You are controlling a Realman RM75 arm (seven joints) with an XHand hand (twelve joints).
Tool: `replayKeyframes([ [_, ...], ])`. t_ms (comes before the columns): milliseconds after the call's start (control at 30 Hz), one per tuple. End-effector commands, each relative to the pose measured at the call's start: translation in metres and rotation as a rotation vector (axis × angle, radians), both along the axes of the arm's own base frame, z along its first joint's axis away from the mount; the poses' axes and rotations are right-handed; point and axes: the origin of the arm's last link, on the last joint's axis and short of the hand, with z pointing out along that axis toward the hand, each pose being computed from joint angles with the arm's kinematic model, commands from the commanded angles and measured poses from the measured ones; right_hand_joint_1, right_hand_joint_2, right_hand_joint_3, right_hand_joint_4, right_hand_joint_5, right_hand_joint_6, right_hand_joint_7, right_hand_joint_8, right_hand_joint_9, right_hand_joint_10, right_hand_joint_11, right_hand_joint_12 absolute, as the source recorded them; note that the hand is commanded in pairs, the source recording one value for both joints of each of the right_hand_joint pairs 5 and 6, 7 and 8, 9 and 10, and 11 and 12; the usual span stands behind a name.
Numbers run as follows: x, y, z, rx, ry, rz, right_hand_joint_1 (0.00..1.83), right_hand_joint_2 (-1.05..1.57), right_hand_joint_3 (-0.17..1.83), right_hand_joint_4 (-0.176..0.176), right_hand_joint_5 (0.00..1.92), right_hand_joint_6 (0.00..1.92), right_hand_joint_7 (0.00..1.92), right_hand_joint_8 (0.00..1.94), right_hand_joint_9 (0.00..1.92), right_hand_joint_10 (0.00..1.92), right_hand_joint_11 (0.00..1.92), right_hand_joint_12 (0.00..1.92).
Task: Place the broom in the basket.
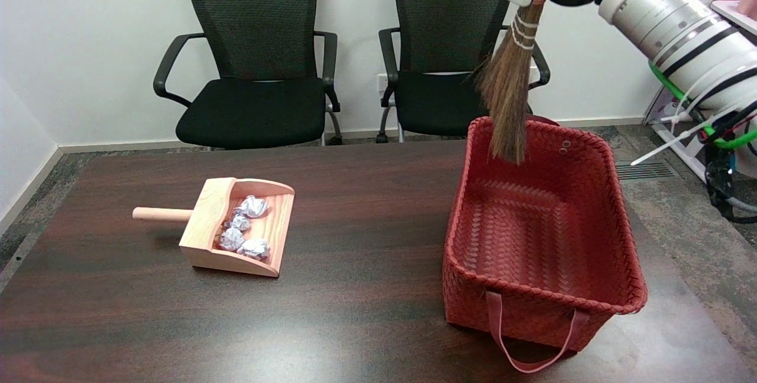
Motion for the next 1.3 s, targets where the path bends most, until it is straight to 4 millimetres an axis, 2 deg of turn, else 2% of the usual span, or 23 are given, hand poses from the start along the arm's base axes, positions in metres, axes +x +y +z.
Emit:
replayKeyframes([
  [33, -0.063, 0.014, 0.026, -0.225, -0.009, -0.088, 0.82, 1.41, 1.83, 0.012, 1.92, 1.92, 1.92, 1.92, 1.92, 1.92, 1.92, 1.92],
  [200, -0.082, 0.027, 0.028, -0.312, 0.005, -0.036, 0.82, 1.38, 1.83, 0.009, 1.92, 1.92, 1.92, 1.92, 1.92, 1.92, 1.92, 1.92],
  [433, -0.119, 0.037, 0.009, -0.317, -0.073, -0.042, 0.8, 1.34, 1.83, 0.011, 1.92, 1.92, 1.92, 1.92, 1.92, 1.92, 1.92, 1.92],
  [633, -0.141, 0.051, -0.01, -0.325, -0.09, -0.027, 0.79, 1.24, 1.83, 0.01, 1.92, 1.92, 1.92, 1.92, 1.92, 1.92, 1.92, 1.92],
  [933, -0.155, 0.06, -0.045, -0.276, -0.112, 0.011, 0.77, 1.2, 1.83, 0.009, 1.92, 1.92, 1.92, 1.92, 1.92, 1.92, 1.92, 1.92],
  [1133, -0.169, 0.06, -0.052, -0.256, -0.111, -0.04, 0.76, 1.24, 1.83, 0.016, 1.92, 1.92, 1.92, 1.92, 1.92, 1.92, 1.92, 1.92],
  [1300, -0.184, 0.052, -0.056, -0.196, -0.047, -0.106, 0.77, 1.37, 1.83, 0.024, 1.92, 1.92, 1.92, 1.92, 1.92, 1.92, 1.92, 1.92],
])
